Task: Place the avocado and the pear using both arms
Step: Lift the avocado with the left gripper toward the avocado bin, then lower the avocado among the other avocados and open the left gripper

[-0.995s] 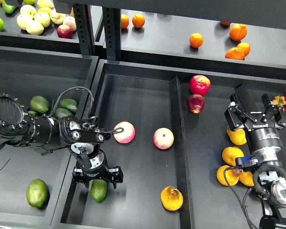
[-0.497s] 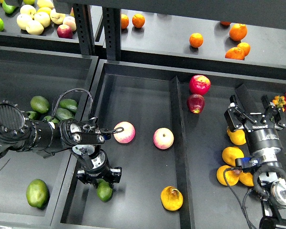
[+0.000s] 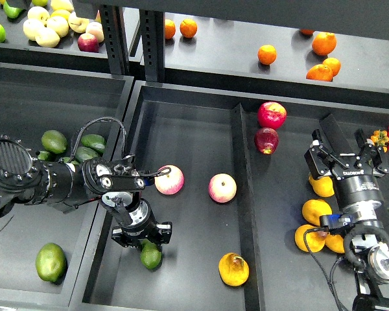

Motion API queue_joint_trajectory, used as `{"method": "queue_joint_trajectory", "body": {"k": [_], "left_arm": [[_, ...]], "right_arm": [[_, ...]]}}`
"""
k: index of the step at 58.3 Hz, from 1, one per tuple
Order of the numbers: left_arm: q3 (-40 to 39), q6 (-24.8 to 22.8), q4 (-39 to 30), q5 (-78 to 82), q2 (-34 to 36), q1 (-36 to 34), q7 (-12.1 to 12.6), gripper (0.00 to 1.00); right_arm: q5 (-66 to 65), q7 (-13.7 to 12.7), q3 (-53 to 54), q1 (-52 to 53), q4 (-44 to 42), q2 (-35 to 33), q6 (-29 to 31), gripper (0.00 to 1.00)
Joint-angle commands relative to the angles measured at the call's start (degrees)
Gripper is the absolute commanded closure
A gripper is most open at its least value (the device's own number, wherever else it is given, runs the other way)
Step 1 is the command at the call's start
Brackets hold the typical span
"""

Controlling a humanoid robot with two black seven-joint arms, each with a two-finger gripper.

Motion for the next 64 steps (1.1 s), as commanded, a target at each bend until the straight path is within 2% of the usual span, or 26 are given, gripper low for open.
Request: {"method": "queue_joint_trajectory", "body": {"k": [1,18,30,48,64], "left_arm": [[-1.86,0.0,-0.13,-0.01,0.0,-1.56,0.0,0.86],[-7.22,0.0,-0.04,0.17,7.03,-7.18,0.0,0.85],[-8.19,0.0,0.14,0.26,16.17,-10.35,0.0,0.84],[-9.16,0.0,3.56,3.15,26.37,-8.25,0.0,0.83],[-14.08,0.0,6.64,6.14,26.98,-1.57,0.0,0.82]], "right_arm": [[0.0,0.01,-0.05,-0.21,0.4,0.0,0.0,0.0],[-0.09,0.01,-0.31,-0.21,0.48,0.0,0.0,0.0],[-0.09,0.01,-0.31,-0.65,0.66,0.0,0.0,0.0],[-0.09,0.01,-0.31,-1.0,0.84,0.0,0.0,0.0],[-0.09,0.01,-0.31,-1.0,0.84,0.0,0.0,0.0]]}}
